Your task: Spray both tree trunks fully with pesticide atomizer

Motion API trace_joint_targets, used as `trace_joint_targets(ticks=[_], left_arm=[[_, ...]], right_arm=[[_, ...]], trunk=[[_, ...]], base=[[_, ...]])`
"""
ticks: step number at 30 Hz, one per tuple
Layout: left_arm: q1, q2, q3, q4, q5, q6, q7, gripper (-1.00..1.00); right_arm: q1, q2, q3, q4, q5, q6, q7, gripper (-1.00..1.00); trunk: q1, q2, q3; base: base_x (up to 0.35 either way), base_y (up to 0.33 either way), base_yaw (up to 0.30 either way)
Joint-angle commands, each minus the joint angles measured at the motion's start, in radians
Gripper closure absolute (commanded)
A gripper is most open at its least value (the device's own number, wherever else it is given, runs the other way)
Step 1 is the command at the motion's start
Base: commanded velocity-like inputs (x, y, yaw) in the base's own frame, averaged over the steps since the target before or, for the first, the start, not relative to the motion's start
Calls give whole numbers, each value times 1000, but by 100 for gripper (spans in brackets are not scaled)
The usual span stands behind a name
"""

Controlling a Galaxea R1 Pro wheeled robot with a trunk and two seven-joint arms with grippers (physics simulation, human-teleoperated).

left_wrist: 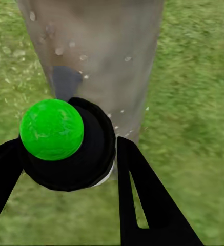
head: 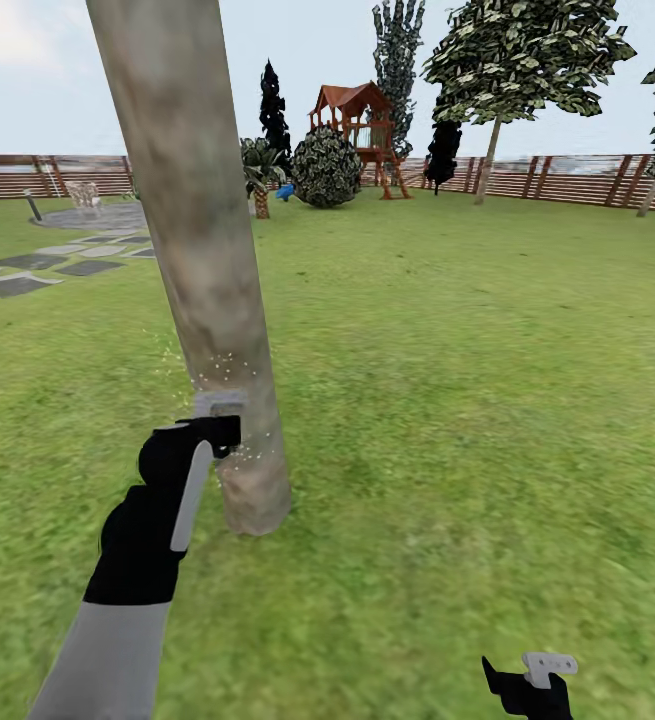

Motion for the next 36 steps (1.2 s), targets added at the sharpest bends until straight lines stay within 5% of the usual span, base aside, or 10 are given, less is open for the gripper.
trace_joint_targets(ticks=[1, 9, 13, 18, 23, 30, 33, 36], left_arm=[[-8, 3, -1, 0, -1, 0, 0, 100], [-50, 41, 15, -3, -5, 0, 0, 100], [-39, 95, 85, -2, 3, -2, -3, 100], [100, 101, 46, 10, 1, -35, -7, 100], [230, 102, 29, 133, 1, -232, -9, 100], [249, 96, 27, 701, -3, -750, 1, 100], [250, 99, 28, 834, -5, -836, 3, 100], [249, 99, 29, 863, -3, -860, 2, 100]], right_arm=[[0, 0, 0, 0, 0, 0, 0, -100], [0, 0, 0, 0, 0, 0, -3, -100], [0, 0, 0, 0, 0, 0, -3, -100], [0, 0, 0, 0, 0, 0, -3, -100], [0, -1, -1, 0, 0, -1, -3, -100], [0, -2, 0, 0, 1, -1, 0, -100], [0, -3, 0, 0, 0, -1, 0, -100], [0, -2, 0, 0, 0, 0, 0, -100]], trunk=[[0, 0, 0], [0, 0, 0], [0, 0, 0], [0, 0, 0], [0, 0, 0], [0, 0, 0], [0, 0, 0], [0, 0, 0]], base=[[0, 0, 0], [0, 0, 0], [0, 0, 0], [0, 0, 0], [0, 0, 0], [0, 0, 0], [0, 0, 0], [18, -37, 0]])
